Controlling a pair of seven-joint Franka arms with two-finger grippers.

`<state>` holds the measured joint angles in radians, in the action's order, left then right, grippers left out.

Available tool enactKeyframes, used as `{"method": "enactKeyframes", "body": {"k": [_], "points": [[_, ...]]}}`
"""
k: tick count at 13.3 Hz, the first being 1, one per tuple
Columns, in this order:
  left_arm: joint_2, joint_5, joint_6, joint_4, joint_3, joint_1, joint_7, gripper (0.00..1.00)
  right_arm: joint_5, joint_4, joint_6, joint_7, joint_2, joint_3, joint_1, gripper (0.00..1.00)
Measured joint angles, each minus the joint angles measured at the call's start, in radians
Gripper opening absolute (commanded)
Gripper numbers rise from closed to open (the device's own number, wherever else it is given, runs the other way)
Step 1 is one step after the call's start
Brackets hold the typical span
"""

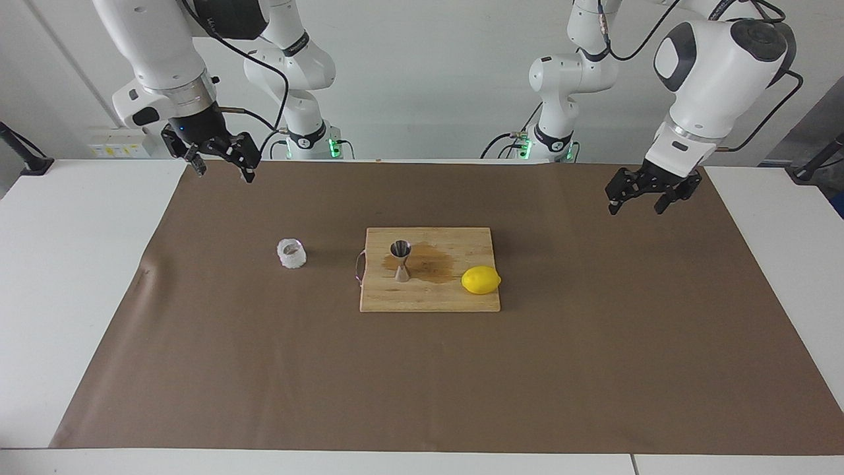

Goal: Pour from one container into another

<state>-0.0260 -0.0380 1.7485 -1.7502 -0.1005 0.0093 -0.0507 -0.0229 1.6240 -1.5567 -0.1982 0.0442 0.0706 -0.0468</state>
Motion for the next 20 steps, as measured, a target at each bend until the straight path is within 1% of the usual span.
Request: {"method": "enactKeyframes", "body": {"k": [4, 8, 10, 13, 20], "points": [[-0.003, 0.0, -0.013, 0.002, 0.036, -0.004, 0.045, 1.0, 0.0, 0.0, 0.0, 0.0, 0.0, 0.0, 0.0, 1.0], [-0.027, 0.0, -0.158, 0.058, 0.045, -0.004, 0.052, 1.0, 0.0, 0.0, 0.0, 0.0, 0.0, 0.0, 0.0, 1.0], [-0.037, 0.0, -0.19, 0.082, 0.046, -0.004, 0.052, 1.0, 0.0, 0.0, 0.0, 0.0, 0.0, 0.0, 0.0, 1.0], [-0.05, 0.0, -0.195, 0.09, 0.045, -0.005, 0.052, 1.0, 0.0, 0.0, 0.0, 0.0, 0.0, 0.0, 0.0, 1.0], [-0.051, 0.0, -0.204, 0.087, 0.046, -0.005, 0.052, 1.0, 0.0, 0.0, 0.0, 0.0, 0.0, 0.0, 0.0, 1.0]]}}
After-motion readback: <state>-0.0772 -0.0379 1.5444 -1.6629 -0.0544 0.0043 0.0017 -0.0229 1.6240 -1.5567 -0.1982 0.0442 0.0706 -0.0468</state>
